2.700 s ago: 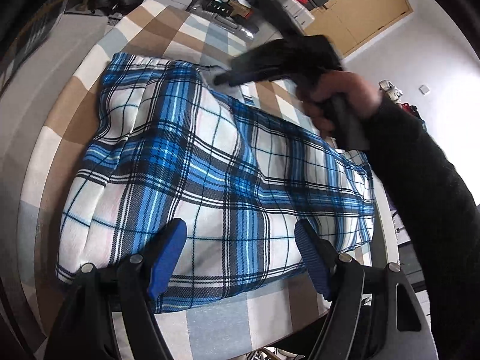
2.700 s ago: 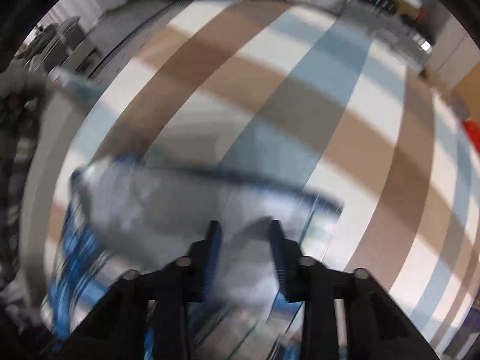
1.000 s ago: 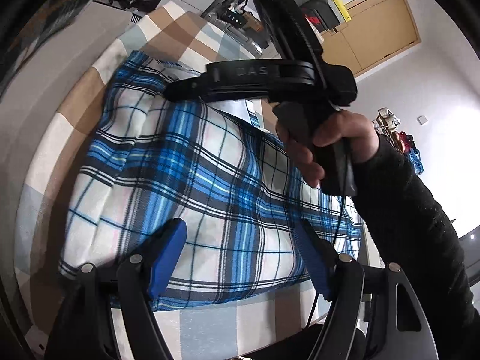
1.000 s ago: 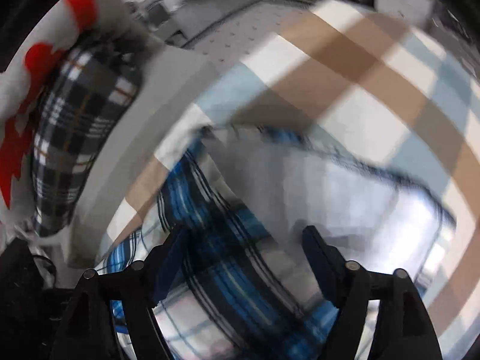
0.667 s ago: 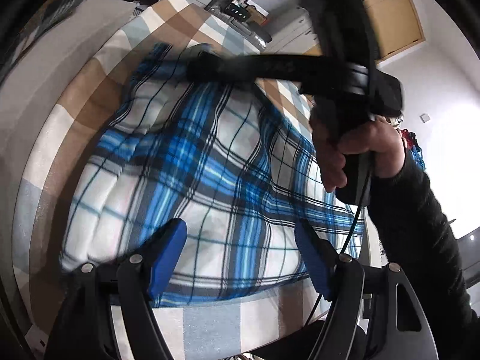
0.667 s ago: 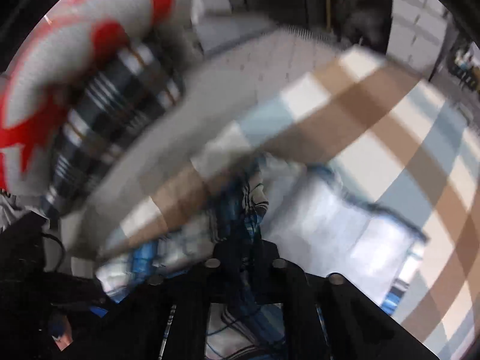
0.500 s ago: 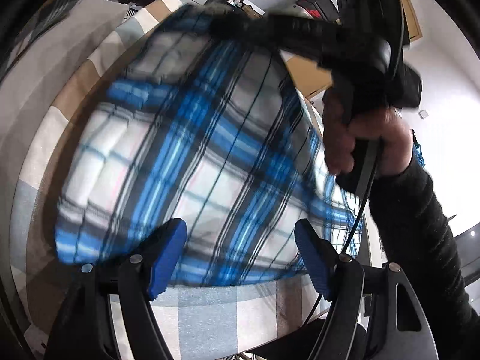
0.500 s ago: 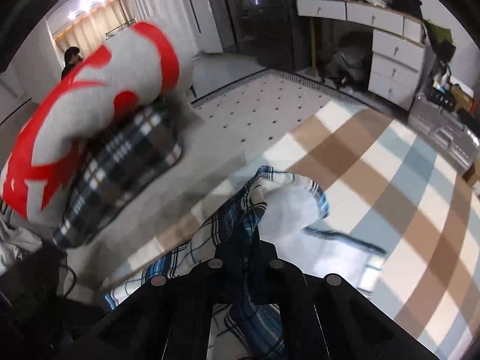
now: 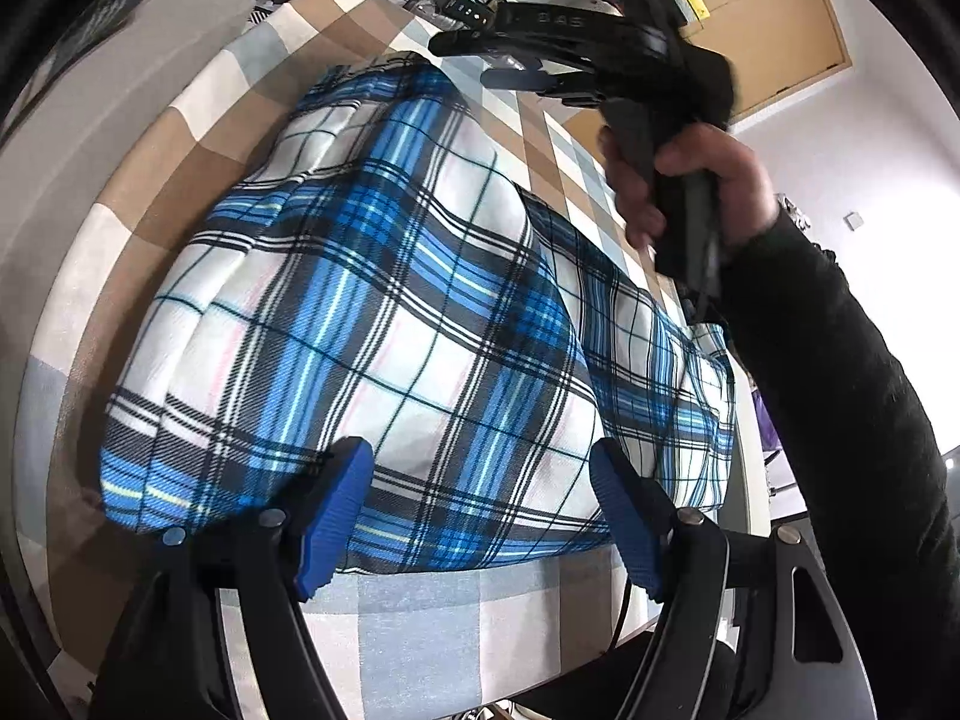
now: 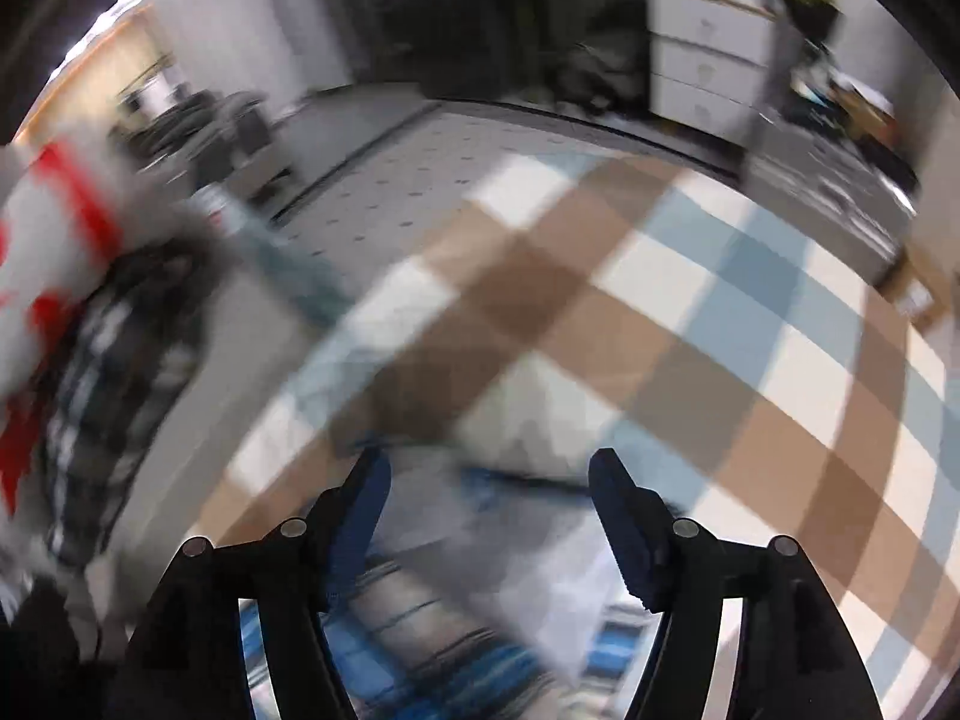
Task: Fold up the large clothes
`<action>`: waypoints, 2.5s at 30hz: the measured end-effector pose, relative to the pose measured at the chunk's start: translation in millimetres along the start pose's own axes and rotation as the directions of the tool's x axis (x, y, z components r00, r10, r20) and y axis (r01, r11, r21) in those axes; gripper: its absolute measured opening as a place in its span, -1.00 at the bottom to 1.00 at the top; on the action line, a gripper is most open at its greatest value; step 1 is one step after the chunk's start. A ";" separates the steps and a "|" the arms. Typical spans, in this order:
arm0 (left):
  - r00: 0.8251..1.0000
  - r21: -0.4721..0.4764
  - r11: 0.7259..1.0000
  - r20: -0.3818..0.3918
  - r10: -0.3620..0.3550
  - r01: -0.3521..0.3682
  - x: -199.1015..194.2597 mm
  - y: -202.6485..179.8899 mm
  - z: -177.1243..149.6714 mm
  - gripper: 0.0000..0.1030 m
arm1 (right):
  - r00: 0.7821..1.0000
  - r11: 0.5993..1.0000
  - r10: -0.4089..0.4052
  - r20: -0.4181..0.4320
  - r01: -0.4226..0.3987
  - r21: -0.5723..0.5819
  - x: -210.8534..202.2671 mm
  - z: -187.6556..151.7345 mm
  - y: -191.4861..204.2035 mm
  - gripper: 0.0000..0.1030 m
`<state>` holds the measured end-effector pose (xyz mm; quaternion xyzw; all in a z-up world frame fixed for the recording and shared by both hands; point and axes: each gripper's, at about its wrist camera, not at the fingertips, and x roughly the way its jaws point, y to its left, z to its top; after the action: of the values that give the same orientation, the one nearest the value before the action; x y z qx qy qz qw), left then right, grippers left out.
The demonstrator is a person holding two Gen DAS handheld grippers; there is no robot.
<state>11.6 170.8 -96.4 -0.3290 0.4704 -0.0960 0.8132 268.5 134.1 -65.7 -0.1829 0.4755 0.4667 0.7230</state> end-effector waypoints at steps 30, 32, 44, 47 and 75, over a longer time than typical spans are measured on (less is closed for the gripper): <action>1.000 -0.010 1.000 0.013 0.013 -0.013 -4.7 2.8 16.0 0.36 | 0.820 0.879 0.456 -0.347 -0.353 0.320 -15.0 -82.1 -44.0 0.16; 0.999 0.021 1.000 0.036 0.018 -0.019 -7.2 -2.6 15.7 0.36 | 0.868 0.891 0.414 -0.276 -0.323 0.320 -36.8 -87.1 -54.1 0.18; 0.991 0.246 0.962 0.096 0.095 -0.116 -4.6 -62.6 24.3 0.37 | 0.983 0.940 0.021 0.183 -0.082 0.331 -215.0 -232.0 -92.5 0.68; 0.995 0.321 0.941 0.031 0.099 -0.103 14.9 -83.6 29.2 0.37 | 0.965 0.901 -0.006 0.263 -0.109 0.420 -227.2 -287.9 -95.7 0.70; 0.844 0.327 0.792 0.350 0.406 -0.516 5.2 -124.3 -13.6 0.37 | 0.741 0.832 -0.399 0.540 0.045 0.553 -264.4 -361.2 -50.1 1.00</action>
<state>22.2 67.3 -27.1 -0.0355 0.3945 0.0552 0.9165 94.6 -279.0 -21.5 0.1243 0.2813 0.2653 0.9138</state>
